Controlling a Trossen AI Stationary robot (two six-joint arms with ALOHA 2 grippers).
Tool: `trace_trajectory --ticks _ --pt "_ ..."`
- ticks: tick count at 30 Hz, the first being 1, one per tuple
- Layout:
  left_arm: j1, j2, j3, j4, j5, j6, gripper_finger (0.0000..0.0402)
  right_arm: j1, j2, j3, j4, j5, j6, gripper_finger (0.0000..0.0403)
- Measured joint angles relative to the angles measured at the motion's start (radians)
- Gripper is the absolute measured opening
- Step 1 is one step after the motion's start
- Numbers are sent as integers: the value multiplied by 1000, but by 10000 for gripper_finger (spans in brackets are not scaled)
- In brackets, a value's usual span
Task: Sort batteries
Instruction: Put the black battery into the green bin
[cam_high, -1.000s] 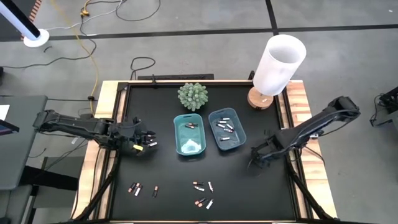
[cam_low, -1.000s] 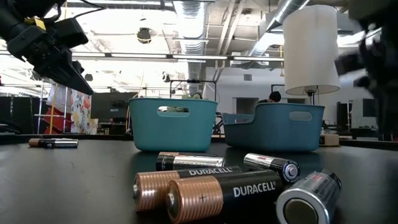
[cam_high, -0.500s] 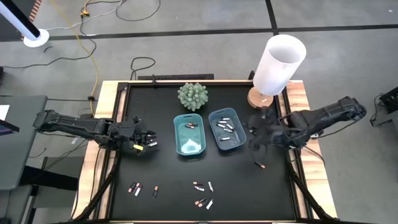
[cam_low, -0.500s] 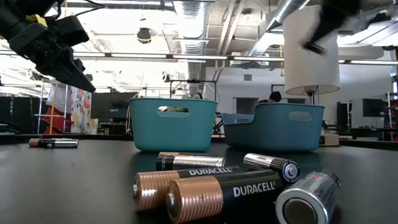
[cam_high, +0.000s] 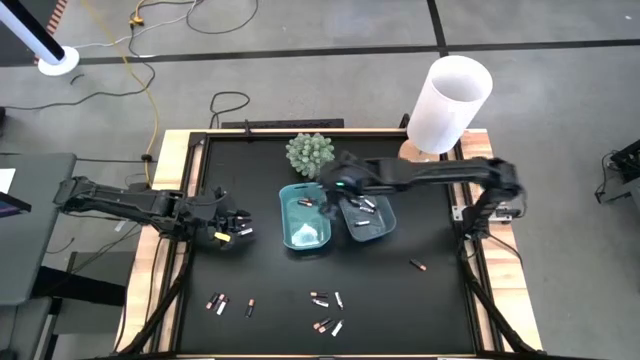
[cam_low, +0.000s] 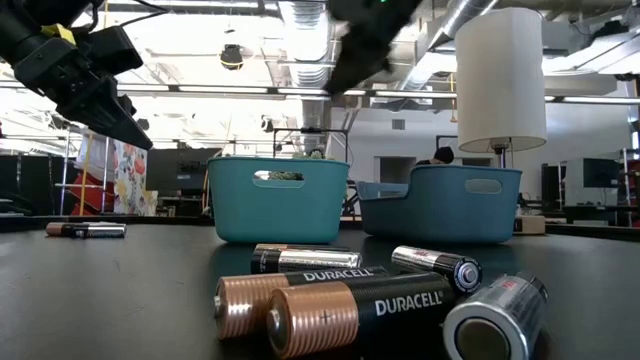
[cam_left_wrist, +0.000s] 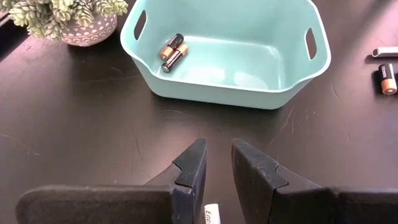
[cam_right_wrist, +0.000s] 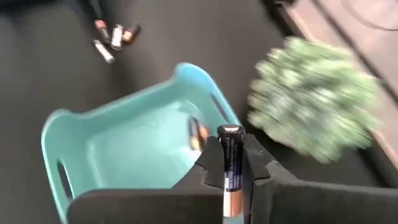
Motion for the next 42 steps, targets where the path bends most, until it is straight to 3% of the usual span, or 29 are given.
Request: trace_trajectory --ticks 6,12,19,27,34,42 --pt "0 0 0 -8 0 0 70 -35 265 136 93 -188 -49 17" --pt "0 0 0 -9 0 -1 70 -48 463 217 57 -248 -40 19" --pt "0 0 0 -10 0 -1 70 -45 572 267 -8 -266 -21 27" --pt "0 0 0 -10 1 -1 70 -53 572 270 -28 -262 -31 85" --pt "0 0 0 -10 1 0 70 -72 481 270 -33 -266 -54 136" --pt "0 0 0 -10 1 -1 70 -80 345 270 -73 -266 -52 148"
